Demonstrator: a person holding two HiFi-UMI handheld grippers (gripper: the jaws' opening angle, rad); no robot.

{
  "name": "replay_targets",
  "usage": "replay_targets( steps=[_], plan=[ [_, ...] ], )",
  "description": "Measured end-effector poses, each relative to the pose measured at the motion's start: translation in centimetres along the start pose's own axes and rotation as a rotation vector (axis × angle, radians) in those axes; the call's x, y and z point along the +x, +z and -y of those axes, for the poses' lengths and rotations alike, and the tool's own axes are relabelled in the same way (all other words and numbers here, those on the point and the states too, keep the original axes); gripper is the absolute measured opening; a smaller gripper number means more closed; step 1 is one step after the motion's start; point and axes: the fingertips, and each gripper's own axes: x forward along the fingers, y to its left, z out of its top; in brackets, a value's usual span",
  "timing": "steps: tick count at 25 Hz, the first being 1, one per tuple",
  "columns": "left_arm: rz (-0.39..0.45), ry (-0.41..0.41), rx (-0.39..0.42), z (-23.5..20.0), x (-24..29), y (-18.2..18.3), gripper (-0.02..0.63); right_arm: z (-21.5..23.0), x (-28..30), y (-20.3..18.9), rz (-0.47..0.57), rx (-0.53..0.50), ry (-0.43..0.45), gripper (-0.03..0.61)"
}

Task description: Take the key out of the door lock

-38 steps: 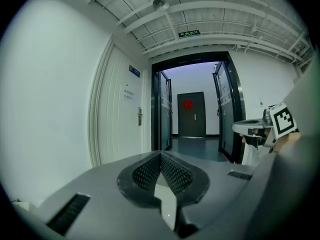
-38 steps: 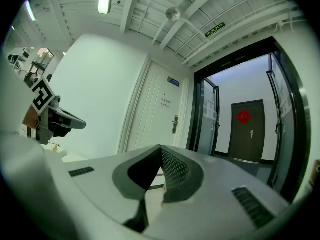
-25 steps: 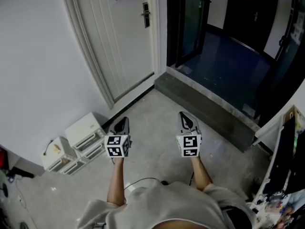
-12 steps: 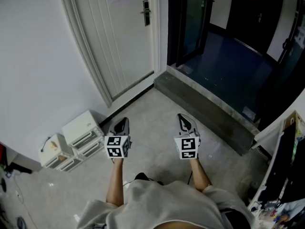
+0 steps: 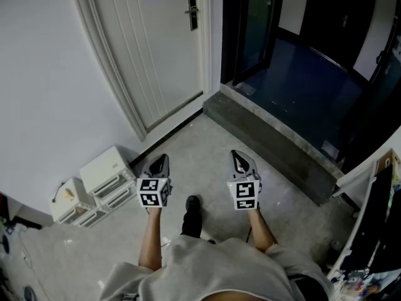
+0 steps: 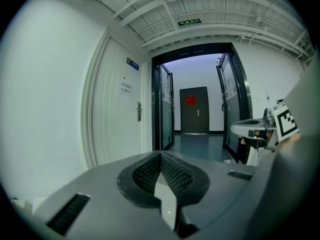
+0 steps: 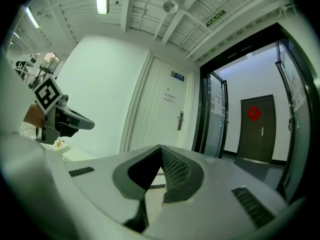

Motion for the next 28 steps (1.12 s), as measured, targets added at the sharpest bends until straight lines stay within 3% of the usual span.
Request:
replay_targets(
  steps=[12, 28],
  plan=[
    [0.005, -0.04, -0.033, -7.8, 12.9, 0.9, 0.018, 0.9, 14.2, -0.1, -0.031, -0.048, -0.011, 0.024],
    [0.027, -0.122, -0.023, -19.9, 34.3, 8.5, 0.018, 5.5, 37.9, 3.1, -0.048, -0.06, -0.077, 0.024]
  ],
)
